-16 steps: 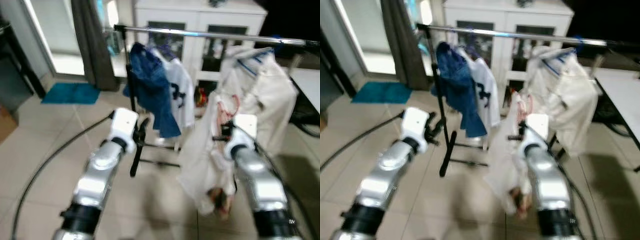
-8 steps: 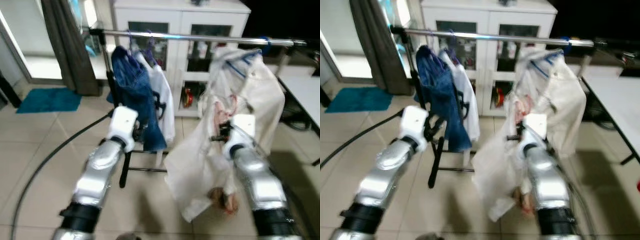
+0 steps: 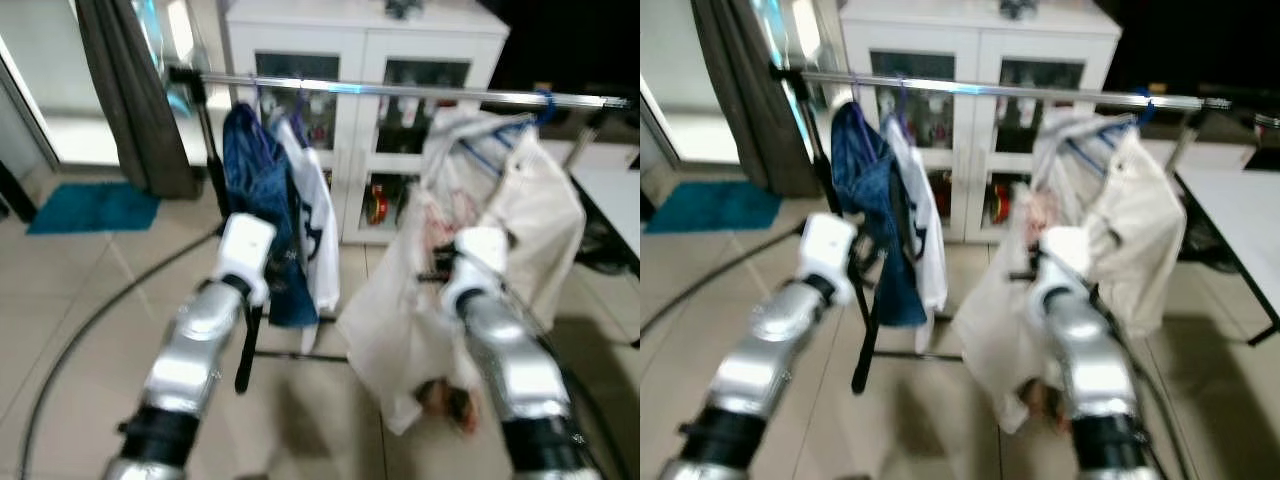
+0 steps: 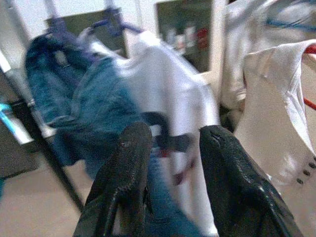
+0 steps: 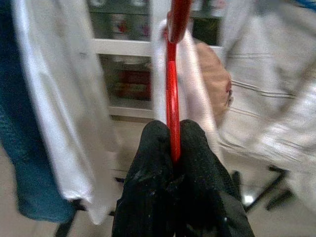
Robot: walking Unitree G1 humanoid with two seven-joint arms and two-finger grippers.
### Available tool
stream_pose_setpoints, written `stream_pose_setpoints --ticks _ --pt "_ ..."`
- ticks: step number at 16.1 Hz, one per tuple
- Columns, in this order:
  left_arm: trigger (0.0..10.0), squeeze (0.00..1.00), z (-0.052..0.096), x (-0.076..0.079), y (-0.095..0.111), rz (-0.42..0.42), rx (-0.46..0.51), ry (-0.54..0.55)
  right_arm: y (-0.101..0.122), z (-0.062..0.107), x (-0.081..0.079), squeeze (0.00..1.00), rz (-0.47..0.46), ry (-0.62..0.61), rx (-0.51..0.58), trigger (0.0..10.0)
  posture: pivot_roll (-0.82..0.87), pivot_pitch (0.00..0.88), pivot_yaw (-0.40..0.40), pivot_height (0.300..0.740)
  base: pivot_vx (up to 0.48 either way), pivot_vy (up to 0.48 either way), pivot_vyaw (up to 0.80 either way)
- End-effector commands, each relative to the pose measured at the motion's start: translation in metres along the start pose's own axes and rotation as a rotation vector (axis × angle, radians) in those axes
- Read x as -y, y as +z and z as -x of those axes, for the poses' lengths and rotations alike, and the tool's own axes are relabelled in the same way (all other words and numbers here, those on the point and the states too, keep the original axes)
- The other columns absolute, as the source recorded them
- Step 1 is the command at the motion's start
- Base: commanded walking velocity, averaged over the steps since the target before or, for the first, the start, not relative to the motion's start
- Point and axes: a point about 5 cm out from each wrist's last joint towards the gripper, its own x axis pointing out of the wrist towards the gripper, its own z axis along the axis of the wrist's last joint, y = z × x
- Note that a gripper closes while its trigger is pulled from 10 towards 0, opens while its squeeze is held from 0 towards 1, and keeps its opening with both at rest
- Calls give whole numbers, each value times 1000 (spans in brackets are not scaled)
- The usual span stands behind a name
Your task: Hang hanger
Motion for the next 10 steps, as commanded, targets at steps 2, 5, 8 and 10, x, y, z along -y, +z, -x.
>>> stream_pose_setpoints --ticks 2,5,8,10 --pt "10000 0 -2 6 3 3 12 -19 8 0 9 0 62 -24 31 10000 47 0 -14 740 360 0 800" --pt "10000 0 -3 6 5 -2 15 -23 8 -1 10 0 40 -41 36 10000 50 0 -13 740 363 0 675" --pt "10000 0 -3 5 6 -8 17 -29 9 -1 13 0 17 -70 47 10000 50 0 -10 740 360 0 0" --pt "10000 0 -3 7 6 -12 16 -38 10 -1 14 0 8 -74 55 10000 50 0 -9 740 360 0 0"
